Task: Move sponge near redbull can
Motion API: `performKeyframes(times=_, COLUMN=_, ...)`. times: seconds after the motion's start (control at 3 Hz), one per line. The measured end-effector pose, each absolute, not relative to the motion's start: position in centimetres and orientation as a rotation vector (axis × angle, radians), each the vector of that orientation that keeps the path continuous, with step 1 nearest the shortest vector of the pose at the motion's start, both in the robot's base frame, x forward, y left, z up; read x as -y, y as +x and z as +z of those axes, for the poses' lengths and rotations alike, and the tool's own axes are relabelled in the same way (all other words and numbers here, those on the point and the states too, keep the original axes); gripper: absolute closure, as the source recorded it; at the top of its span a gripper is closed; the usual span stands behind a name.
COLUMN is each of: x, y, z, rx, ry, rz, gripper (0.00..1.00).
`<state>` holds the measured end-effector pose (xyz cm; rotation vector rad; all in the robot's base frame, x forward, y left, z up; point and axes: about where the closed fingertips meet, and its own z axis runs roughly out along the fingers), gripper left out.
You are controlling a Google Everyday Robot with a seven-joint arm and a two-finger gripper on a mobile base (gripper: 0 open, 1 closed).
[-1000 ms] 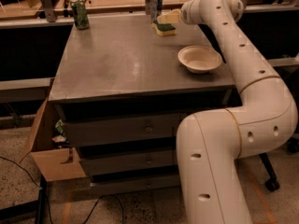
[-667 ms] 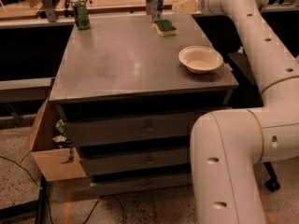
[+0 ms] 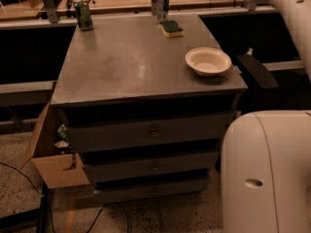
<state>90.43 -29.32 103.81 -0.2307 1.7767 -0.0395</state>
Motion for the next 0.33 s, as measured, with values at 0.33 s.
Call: performKeyframes(times=0.33, x=29.45, y=90.24, z=102.58, rx=-1.791, ry=-0.211, rz=-0.034, gripper=0.0)
